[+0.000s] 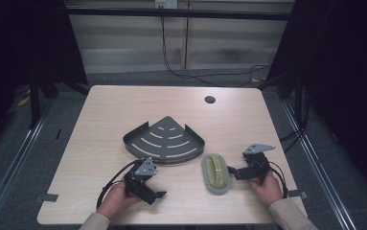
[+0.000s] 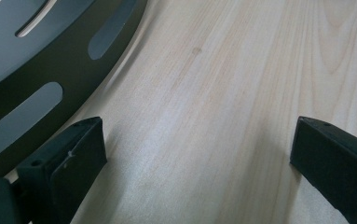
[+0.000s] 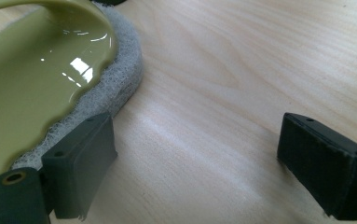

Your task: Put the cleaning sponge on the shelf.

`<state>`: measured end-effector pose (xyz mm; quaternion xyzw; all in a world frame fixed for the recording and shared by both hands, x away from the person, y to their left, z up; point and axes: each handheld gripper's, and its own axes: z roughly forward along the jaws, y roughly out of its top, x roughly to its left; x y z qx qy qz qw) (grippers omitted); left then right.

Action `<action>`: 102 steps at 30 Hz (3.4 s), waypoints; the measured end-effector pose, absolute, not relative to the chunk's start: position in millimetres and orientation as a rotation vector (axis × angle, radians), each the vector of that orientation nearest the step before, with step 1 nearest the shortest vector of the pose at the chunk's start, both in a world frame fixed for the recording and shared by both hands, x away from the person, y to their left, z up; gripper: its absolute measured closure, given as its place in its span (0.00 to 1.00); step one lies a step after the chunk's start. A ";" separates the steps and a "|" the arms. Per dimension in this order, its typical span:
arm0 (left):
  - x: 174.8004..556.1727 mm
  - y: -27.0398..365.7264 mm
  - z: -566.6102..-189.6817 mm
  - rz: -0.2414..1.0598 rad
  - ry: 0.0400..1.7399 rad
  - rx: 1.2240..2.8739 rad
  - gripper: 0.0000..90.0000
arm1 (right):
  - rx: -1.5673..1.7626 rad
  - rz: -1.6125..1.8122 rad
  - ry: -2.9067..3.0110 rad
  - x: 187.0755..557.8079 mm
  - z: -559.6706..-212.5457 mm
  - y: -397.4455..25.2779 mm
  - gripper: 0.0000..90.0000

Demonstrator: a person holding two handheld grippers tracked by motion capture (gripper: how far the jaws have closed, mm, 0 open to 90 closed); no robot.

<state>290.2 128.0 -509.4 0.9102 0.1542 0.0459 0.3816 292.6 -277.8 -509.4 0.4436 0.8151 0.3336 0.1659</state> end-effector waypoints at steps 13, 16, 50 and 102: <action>290.1 128.0 -509.4 0.117 0.394 2.323 0.03 | 1.436 0.695 2.541 310.3 -482.5 -268.7 0.31; 290.1 128.0 -509.4 0.117 0.395 2.323 0.03 | 1.455 0.627 2.564 311.6 -471.9 -263.8 0.33; 290.1 128.0 -509.4 0.117 0.394 2.322 0.03 | 1.601 0.386 2.720 328.0 -403.2 -205.5 0.46; 290.2 128.1 -509.3 0.119 0.393 2.324 0.03 | 1.463 0.240 2.779 328.0 -404.0 -176.3 0.80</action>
